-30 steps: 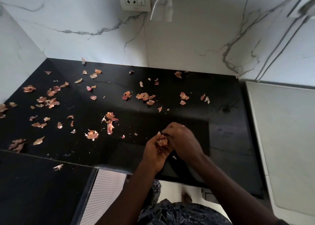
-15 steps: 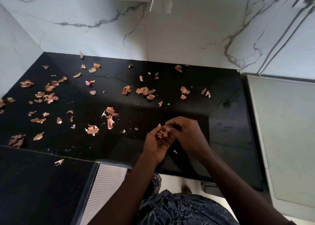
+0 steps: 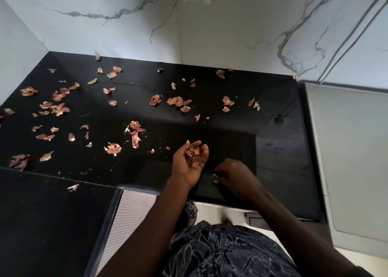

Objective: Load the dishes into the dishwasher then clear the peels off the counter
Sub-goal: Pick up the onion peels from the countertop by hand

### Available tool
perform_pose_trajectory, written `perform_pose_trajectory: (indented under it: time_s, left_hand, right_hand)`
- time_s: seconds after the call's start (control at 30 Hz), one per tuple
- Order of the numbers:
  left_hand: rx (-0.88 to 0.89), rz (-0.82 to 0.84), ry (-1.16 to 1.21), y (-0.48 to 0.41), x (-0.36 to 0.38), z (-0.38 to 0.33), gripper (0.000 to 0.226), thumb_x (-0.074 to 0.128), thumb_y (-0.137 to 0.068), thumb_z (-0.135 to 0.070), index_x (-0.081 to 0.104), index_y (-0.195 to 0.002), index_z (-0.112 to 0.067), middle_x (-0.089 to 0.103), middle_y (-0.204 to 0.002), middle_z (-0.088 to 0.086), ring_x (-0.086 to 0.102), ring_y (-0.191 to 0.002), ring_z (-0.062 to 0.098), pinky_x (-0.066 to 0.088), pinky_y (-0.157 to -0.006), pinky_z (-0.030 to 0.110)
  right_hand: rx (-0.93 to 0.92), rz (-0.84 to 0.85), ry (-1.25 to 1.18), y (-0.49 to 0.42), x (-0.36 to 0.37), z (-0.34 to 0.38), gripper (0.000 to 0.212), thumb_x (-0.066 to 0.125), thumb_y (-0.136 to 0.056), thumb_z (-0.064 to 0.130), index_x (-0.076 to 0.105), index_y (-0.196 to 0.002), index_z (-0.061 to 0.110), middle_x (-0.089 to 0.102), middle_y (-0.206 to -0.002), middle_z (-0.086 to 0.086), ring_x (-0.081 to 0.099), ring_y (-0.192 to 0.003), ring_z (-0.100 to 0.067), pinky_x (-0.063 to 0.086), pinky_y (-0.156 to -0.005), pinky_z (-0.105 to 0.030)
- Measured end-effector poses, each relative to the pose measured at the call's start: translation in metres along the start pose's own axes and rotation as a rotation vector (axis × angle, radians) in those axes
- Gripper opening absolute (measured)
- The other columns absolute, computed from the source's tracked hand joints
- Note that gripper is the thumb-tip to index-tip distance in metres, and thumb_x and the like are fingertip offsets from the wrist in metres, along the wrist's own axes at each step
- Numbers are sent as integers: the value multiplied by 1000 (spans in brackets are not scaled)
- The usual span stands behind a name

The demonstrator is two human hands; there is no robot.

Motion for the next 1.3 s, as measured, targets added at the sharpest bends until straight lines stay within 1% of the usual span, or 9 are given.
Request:
perform_pose_trajectory:
  time_s: [0.2,0.33,0.5,0.73,0.9,1.03,1.1,1.2,1.3]
  left_hand:
    - [36,-4,54,2,-1,-11,34,51,-103,-29,67,-101,1,67,-98,18,68,-91,25,62,-68,31]
    - [58,-17,37,6,-5,-14,34,51,-103,-28,67,-101,2,68,-96,19,68,-90,25,62,-67,32]
    - [58,-53,23,8,-13,-12,34,49,-103,-26,66,-97,3,66,-92,18,67,-86,26,63,-66,33]
    - [54,-14,-39,18,-9,-14,31,46,-104,-24,67,-98,-1,70,-94,14,70,-85,24,62,-71,33]
    - [92,-59,54,22,-23,-29,29,51,-102,-21,66,-95,3,68,-88,17,69,-84,25,62,-65,33]
    - [136,-71,91,28,-32,-42,30,52,-102,-20,67,-93,4,68,-88,18,71,-81,25,62,-64,33]
    - [153,-74,105,29,-35,-48,31,51,-102,-20,68,-91,4,69,-86,18,71,-80,25,63,-64,33]
    - [172,-88,111,29,-40,-56,30,51,-102,-20,67,-92,3,68,-88,18,69,-83,25,63,-66,33]
    - [174,-90,114,27,-42,-61,29,53,-101,-21,68,-95,4,69,-92,19,70,-86,26,62,-66,33]
  right_hand:
    - [-109,-82,253,-1,8,22,20,53,-99,25,71,-105,17,61,-103,-3,64,-90,-23,53,-74,-37]
    - [-50,-73,189,-14,-2,12,19,55,-98,27,71,-102,17,62,-102,-3,64,-90,-23,54,-78,-40]
    - [-76,-322,-62,-28,-62,32,7,65,-94,26,70,-99,27,61,-94,11,57,-84,-2,45,-75,-20]
    - [-272,-154,-47,-50,-68,96,16,58,-99,29,70,-110,26,63,-104,10,58,-90,-1,49,-80,-22]
    - [-53,-233,-36,-127,-96,45,16,65,-94,19,70,-109,19,67,-112,0,64,-99,-12,54,-86,-32]
    - [4,-20,198,-171,-58,26,49,59,-97,17,48,-145,20,42,-148,-10,45,-133,-32,47,-104,-45]
    - [-49,10,288,-173,-39,29,51,57,-99,19,44,-148,24,34,-153,-8,35,-138,-34,45,-107,-46]
    - [-144,-129,335,-157,-29,34,32,58,-98,20,59,-130,20,48,-135,-6,49,-118,-22,53,-90,-35]
    - [-194,-207,336,-131,-27,33,12,58,-98,23,65,-106,19,54,-107,0,51,-88,-9,46,-67,-22]
Point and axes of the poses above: each hand's wrist, its own y-axis away from the middle knuckle, its own x-axis out of the palm, z = x × y, the point moved 10 cm from there along -y, towards the middle knuckle
